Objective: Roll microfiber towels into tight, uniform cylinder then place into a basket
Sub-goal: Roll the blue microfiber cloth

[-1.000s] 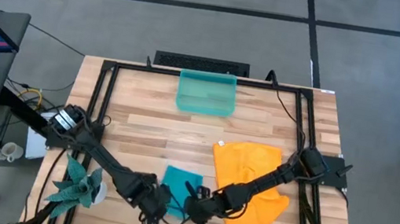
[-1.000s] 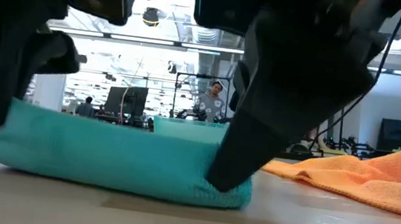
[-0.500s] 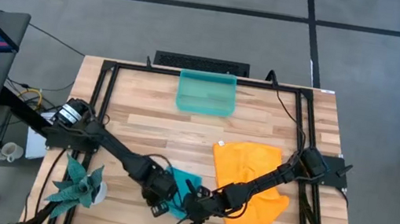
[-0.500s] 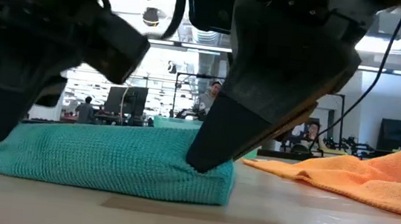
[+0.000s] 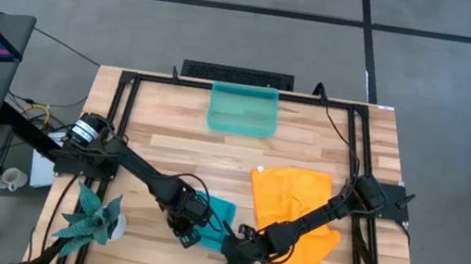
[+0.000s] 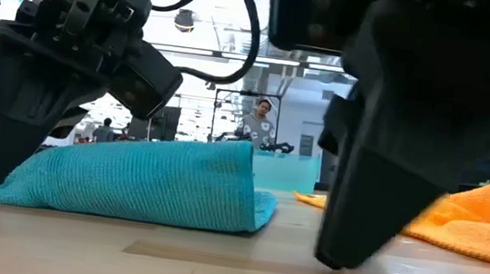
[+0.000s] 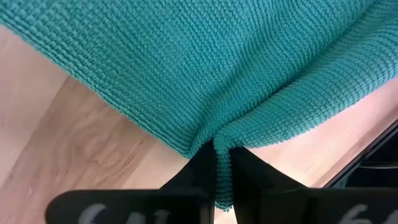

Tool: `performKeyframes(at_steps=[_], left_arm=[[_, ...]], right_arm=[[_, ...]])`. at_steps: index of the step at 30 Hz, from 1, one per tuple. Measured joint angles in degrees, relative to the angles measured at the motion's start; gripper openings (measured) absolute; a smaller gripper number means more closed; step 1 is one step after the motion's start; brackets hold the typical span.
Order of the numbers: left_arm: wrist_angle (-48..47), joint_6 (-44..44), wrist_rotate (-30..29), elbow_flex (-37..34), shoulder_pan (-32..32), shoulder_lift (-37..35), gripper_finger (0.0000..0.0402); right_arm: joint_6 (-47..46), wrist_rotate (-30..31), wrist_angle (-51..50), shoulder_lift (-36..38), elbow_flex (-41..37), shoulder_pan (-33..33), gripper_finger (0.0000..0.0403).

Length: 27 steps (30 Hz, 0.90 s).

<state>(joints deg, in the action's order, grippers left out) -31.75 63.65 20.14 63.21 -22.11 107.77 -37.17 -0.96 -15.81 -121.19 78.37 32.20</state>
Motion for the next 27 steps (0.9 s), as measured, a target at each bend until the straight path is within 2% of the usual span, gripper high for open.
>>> performKeyframes(at_steps=[4,9,13,16,27], left_arm=[[-0.7,-1.1,-0.3,0.1,0.0,0.0,0.0017],[-0.8,-1.8,-0.5,0.1,0.0,0.0,0.0018],[-0.8,-1.9,-0.9,0.1,0.0,0.0,0.0018],[-0.8,-1.9,-0.9,0.1,0.0,0.0,0.0018],[-0.7,-1.8,-0.9,0.1,0.0,0.1,0.0018]], right_arm=[[0.6,-1.7,-0.7,0.6,0.0,-0.6,0.0131],[12.2,1.0,10.5,1.3,0.0,0.8,0.0136],[21.3,7.5,18.9,0.7,0.1,1.8,0.0123],[23.8,12.2,17.5,-0.2,0.0,1.3,0.0111],[21.1,15.5,11.8,0.0,-0.5,-1.5,0.0084]])
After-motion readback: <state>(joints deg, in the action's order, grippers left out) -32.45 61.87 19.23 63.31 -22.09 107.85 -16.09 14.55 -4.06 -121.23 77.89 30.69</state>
